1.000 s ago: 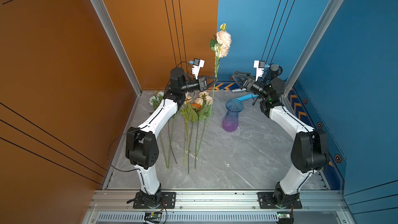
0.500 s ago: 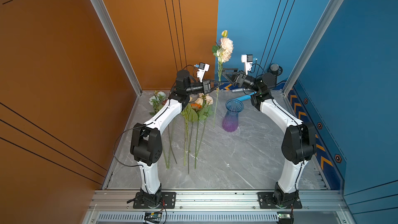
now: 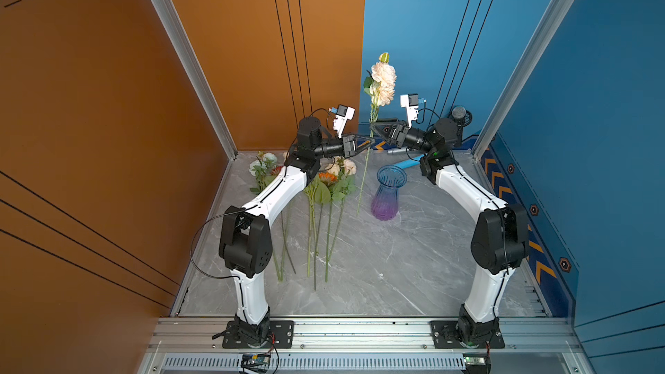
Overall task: Place the pink flowers into the vase
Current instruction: Pick up the flower at the center of the board.
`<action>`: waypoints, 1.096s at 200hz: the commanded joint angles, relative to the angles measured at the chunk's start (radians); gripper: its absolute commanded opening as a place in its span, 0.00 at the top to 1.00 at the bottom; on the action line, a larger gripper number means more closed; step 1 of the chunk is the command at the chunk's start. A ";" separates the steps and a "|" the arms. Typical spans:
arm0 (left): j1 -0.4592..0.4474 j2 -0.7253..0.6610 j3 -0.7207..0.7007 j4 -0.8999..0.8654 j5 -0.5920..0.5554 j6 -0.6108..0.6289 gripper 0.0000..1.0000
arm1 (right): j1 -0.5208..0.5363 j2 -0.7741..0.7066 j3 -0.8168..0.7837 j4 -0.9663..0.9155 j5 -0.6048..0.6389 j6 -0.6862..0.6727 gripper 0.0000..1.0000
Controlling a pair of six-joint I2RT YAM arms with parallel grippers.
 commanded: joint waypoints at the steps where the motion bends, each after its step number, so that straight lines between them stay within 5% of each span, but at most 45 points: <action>1: -0.006 -0.023 0.031 0.024 0.038 -0.010 0.96 | 0.005 -0.014 0.037 -0.095 -0.024 -0.083 0.46; 130: -0.006 -0.025 0.031 0.025 0.039 -0.038 0.91 | -0.007 -0.043 0.052 -0.215 -0.034 -0.179 0.88; 219: 0.014 0.008 0.043 0.024 0.004 -0.076 0.65 | -0.030 -0.058 0.052 -0.212 -0.025 -0.173 0.98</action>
